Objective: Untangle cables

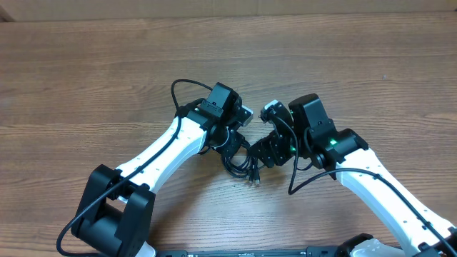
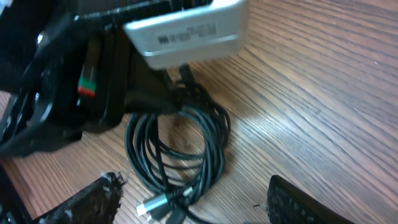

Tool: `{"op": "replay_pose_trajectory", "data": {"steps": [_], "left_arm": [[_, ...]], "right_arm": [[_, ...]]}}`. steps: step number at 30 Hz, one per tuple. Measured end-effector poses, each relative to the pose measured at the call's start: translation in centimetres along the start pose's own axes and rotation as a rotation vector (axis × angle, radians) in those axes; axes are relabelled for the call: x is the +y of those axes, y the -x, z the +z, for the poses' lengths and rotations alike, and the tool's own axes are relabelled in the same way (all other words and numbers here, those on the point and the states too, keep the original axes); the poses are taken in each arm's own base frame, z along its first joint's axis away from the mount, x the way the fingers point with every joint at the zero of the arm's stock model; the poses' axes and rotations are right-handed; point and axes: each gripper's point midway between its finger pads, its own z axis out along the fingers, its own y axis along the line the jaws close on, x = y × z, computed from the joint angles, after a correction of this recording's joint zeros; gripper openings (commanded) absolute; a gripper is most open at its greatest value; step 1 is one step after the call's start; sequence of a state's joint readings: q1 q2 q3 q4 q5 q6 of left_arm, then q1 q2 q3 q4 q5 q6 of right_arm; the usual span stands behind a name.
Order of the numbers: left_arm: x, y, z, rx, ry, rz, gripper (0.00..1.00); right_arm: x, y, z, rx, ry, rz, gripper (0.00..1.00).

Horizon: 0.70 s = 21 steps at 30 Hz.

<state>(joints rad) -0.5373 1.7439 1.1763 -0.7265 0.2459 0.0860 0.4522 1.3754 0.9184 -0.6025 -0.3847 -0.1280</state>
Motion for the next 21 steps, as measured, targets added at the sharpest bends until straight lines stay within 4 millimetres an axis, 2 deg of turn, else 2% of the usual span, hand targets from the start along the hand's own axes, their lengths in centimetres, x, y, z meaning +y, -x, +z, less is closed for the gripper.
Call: {"op": "replay_pose_trajectory", "data": {"steps": [8,17,21], "left_arm": [[-1.6,0.2,-0.2,-0.013,-0.112,-0.010,0.04],[-0.2,0.7,-1.4,-0.059,-0.219,-0.100,0.04],[-0.2,0.9,-1.9,-0.078,-0.274,-0.126,0.04]], "right_arm": [[-0.1,-1.0,1.7,0.053,0.038,0.025,0.73],[-0.2,-1.5,2.3,0.076,0.043,0.035,0.72],[-0.2,-1.5,2.3,0.076,0.043,0.035,0.72]]}}
